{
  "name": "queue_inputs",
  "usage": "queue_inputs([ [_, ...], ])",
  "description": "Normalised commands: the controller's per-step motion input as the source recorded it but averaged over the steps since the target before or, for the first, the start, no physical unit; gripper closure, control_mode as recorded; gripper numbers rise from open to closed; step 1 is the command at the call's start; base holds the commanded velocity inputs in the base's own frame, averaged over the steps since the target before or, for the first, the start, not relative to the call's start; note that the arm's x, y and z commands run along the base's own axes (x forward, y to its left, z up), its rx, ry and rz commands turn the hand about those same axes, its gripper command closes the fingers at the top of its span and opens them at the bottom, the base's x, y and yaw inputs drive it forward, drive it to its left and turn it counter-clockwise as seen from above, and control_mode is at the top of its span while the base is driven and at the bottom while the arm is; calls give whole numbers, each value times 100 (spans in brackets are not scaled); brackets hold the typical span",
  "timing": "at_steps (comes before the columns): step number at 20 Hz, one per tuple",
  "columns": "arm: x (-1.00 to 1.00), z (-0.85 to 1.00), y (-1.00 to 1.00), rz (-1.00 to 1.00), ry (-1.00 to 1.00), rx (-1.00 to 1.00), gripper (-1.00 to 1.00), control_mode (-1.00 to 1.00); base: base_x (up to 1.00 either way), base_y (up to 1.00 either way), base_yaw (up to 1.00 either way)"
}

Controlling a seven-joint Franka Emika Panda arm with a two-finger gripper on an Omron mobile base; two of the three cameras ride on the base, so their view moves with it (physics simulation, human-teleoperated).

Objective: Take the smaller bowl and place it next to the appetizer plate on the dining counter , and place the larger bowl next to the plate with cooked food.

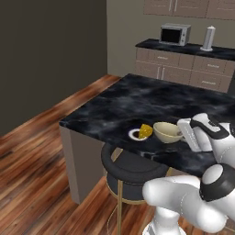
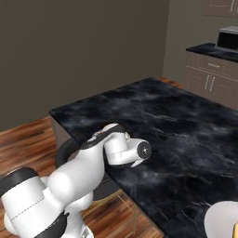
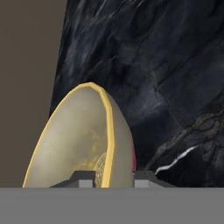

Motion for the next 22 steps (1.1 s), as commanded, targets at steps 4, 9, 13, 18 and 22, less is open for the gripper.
queue_inputs([
  [4,0,-5,21,0,0,0,100,-100,0,0,0],
  [9,19,-8,5,0,-1,1,100,-100,0,0,0],
  [13,8,-42,0,0,0,1,100,-100,0,0,0],
  [18,1,-34,-12,0,-1,5,100,-100,0,0,0],
  [22,17,-3,-20,0,-3,11,100,-100,0,0,0],
])
